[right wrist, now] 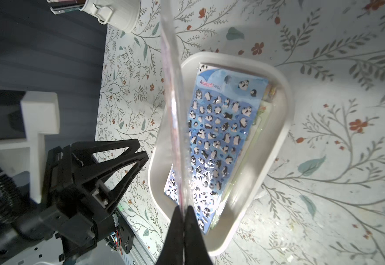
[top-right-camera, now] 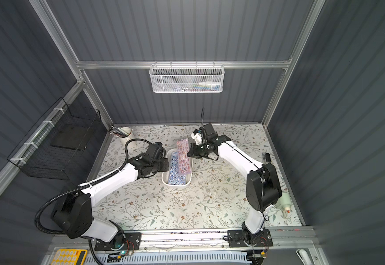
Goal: Take the stickers out of the storage box
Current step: Pick up the sticker from the storage box, then place the sticker at the center of the board.
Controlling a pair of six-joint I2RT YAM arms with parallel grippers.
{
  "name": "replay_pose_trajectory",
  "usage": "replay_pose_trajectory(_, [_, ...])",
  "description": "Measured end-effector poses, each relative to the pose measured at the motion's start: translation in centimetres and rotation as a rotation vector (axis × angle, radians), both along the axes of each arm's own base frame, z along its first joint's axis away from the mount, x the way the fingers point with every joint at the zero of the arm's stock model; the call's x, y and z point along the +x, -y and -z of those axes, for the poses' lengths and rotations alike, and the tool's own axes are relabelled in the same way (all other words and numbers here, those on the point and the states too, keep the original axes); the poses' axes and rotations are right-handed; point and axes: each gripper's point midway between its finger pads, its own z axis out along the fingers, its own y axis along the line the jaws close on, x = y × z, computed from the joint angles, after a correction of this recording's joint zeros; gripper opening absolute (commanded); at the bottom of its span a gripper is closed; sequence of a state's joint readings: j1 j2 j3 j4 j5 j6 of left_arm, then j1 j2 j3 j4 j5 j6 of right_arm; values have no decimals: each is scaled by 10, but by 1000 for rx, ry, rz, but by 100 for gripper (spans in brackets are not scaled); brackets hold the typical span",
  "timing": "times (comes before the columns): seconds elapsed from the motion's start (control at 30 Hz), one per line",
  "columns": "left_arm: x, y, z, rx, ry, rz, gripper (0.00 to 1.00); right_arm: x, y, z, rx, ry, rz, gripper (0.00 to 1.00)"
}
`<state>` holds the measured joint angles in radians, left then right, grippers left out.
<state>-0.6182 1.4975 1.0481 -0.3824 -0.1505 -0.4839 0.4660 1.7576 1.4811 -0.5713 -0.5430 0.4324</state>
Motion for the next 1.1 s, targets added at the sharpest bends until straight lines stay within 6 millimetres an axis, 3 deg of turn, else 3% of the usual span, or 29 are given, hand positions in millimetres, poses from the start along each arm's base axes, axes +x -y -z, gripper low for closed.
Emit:
replay_pose_trajectory(0.23, [-7, -7, -2, 31, -6, 12, 35, 22, 42, -34, 31, 30, -12, 2])
replay_pose_trajectory(0.27, [-9, -9, -2, 40, -10, 16, 35, 28, 48, -38, 32, 41, -12, 9])
replay_pose_trajectory(0.33, [-11, -11, -2, 55, -14, 22, 36, 39, 61, -42, 30, 55, -9, 6])
replay_pose_trajectory(0.4, [-13, -14, -3, 68, -14, 28, 35, 49, 73, -38, 22, 48, 0, 0])
replay_pose_trajectory(0.67, [-20, -21, 1, 113, -36, 45, 34, 92, 138, -2, -29, -24, 58, 0])
replay_pose_trajectory(0.87, [-23, -23, 10, 145, -66, 61, 33, 109, 188, 4, -35, -32, 119, 0])
replay_pose_trajectory(1.1, [-24, -24, 18, 174, -83, 82, 32, 134, 223, 21, -86, -36, 137, 0])
